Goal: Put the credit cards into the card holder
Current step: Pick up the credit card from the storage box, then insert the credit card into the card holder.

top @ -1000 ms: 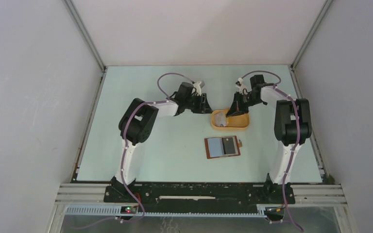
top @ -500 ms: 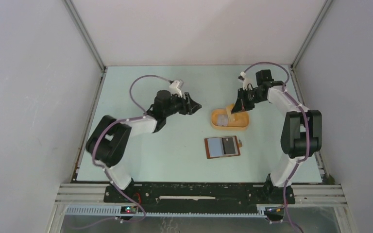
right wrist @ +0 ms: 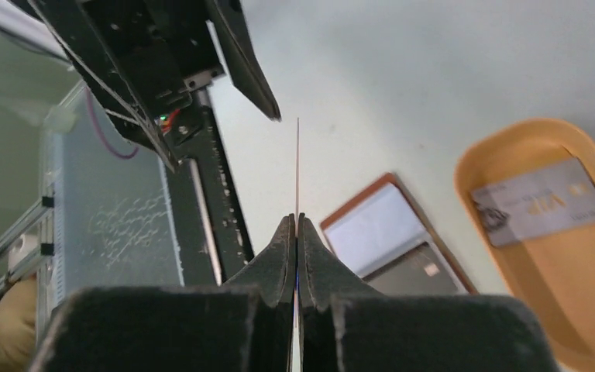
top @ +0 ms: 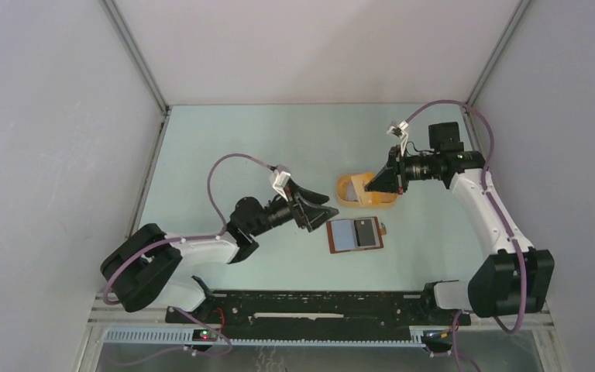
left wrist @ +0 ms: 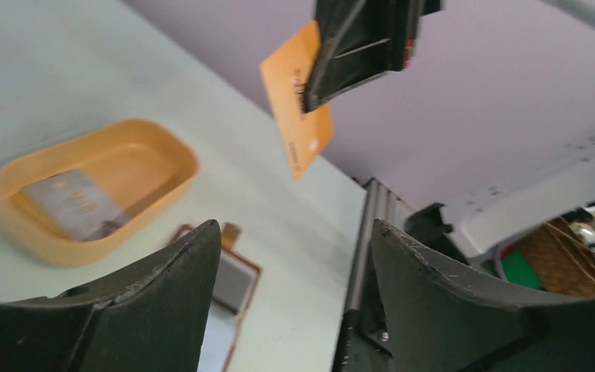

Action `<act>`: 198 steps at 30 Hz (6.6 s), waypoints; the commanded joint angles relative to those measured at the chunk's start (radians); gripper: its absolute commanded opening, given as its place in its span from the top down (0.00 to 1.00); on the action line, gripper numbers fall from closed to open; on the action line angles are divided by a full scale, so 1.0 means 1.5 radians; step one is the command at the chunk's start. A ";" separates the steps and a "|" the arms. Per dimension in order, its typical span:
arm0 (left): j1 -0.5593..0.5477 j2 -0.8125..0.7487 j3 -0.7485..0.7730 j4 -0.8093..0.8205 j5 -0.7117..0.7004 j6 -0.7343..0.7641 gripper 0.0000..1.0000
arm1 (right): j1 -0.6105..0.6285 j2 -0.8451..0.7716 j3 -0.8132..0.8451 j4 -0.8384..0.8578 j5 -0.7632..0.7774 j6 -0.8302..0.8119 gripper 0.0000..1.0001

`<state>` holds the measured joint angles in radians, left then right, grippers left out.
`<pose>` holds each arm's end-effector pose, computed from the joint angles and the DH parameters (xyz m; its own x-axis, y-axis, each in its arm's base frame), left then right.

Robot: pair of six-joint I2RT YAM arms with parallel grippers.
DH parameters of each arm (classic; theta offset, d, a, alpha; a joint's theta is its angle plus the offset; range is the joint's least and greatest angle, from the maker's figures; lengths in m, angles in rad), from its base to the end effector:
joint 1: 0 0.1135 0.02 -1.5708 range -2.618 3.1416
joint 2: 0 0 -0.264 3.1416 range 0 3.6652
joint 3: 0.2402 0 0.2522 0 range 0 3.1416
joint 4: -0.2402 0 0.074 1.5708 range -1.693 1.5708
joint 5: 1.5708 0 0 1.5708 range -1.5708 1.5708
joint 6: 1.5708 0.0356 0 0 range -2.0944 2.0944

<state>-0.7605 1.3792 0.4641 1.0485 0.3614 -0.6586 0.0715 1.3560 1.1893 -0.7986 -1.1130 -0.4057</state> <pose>0.1891 -0.1973 0.2294 -0.4738 -0.3394 -0.8126 0.7697 0.2888 -0.5694 0.2634 0.0509 0.3162 -0.5401 -0.2136 -0.8141 -0.8206 0.3484 0.4531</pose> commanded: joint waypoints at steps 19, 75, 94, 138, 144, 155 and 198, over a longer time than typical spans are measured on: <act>-0.126 0.093 0.011 0.284 -0.018 0.057 0.38 | 0.101 -0.070 -0.063 0.066 -0.183 0.016 1.00; -0.067 -0.075 -0.052 -0.114 -0.014 0.087 0.43 | 0.126 -0.054 -0.087 -0.005 -0.043 -0.051 1.00; -0.160 0.032 -0.052 -0.167 -0.268 -0.070 0.53 | -0.019 -0.113 -0.376 0.379 0.125 0.295 1.00; -0.184 0.249 0.074 -0.259 -0.294 -0.161 0.65 | -0.019 0.201 -0.221 0.212 0.133 0.240 1.00; -0.184 0.257 0.074 -0.260 -0.292 -0.166 0.67 | -0.018 0.210 -0.214 0.193 0.141 0.238 1.00; -0.184 0.261 0.076 -0.260 -0.284 -0.167 0.70 | -0.002 0.214 -0.214 0.178 0.198 0.260 1.00; -0.187 0.264 0.078 -0.231 -0.253 -0.165 0.69 | 0.046 0.243 -0.193 0.196 0.287 0.320 0.89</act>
<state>-1.0283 1.7626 0.5648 0.7074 -0.0463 -0.9089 0.1307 1.7065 0.8745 -0.5163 -0.7311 0.0753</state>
